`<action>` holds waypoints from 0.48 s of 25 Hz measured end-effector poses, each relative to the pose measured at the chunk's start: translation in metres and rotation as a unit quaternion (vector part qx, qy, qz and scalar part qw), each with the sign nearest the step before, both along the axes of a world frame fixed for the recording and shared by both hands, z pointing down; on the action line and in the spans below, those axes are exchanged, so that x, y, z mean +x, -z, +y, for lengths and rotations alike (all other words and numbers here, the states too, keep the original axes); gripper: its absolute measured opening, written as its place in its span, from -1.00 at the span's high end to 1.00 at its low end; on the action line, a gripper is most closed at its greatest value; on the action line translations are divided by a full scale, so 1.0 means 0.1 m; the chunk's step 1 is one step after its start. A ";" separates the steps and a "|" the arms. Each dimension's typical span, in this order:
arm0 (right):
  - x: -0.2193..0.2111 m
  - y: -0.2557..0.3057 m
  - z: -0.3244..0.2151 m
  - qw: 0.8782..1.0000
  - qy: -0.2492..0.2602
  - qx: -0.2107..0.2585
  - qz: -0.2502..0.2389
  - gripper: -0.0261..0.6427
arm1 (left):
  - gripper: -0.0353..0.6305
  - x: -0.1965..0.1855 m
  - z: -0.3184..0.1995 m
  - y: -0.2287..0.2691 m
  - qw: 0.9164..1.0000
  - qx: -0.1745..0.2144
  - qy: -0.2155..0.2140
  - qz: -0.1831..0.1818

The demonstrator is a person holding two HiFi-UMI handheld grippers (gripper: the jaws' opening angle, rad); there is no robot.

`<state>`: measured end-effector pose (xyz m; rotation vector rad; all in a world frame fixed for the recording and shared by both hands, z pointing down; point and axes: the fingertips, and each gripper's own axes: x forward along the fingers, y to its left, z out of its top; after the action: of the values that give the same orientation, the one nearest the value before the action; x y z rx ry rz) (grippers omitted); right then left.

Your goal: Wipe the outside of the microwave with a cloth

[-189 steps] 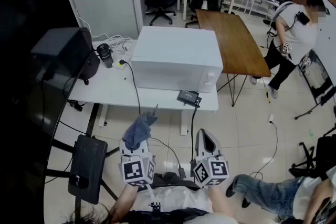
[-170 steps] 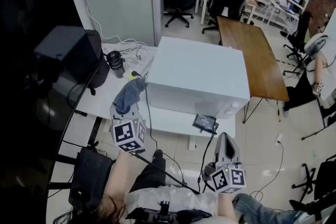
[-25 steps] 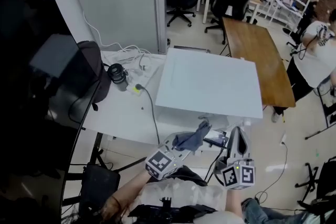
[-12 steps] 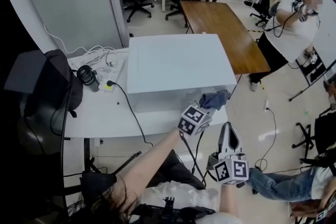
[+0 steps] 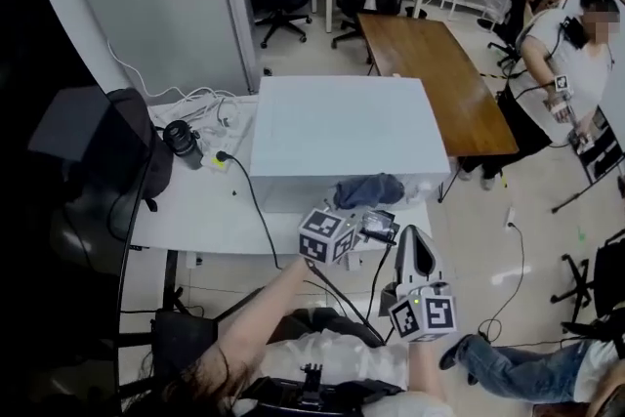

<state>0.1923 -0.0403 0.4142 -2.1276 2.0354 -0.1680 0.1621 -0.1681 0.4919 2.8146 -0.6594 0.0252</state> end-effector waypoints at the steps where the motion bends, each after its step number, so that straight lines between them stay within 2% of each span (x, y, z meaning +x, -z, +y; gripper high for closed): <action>1: -0.03 0.00 -0.05 1.000 0.014 0.001 -0.002 0.87 | 0.75 -0.20 -0.05 -0.01 1.000 0.005 0.021 -0.005; 5: -0.19 -0.05 -0.22 0.998 0.062 0.000 -0.011 0.87 | 0.75 -1.09 -0.23 -0.10 0.992 0.009 0.125 -0.022; 8: -0.31 -0.09 -0.29 0.995 0.095 -0.005 -0.010 0.87 | 0.75 -1.73 -0.37 -0.20 0.977 -0.003 0.209 -0.028; 12: -0.38 -0.12 -0.32 0.993 0.119 -0.008 -0.010 0.87 | 0.75 -2.34 -0.49 -0.35 0.955 -0.016 0.292 -0.044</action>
<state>0.1544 -0.0722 0.4262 -1.8766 2.2787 -0.2383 -0.0721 -0.2174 0.5274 2.4855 -1.4658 0.0505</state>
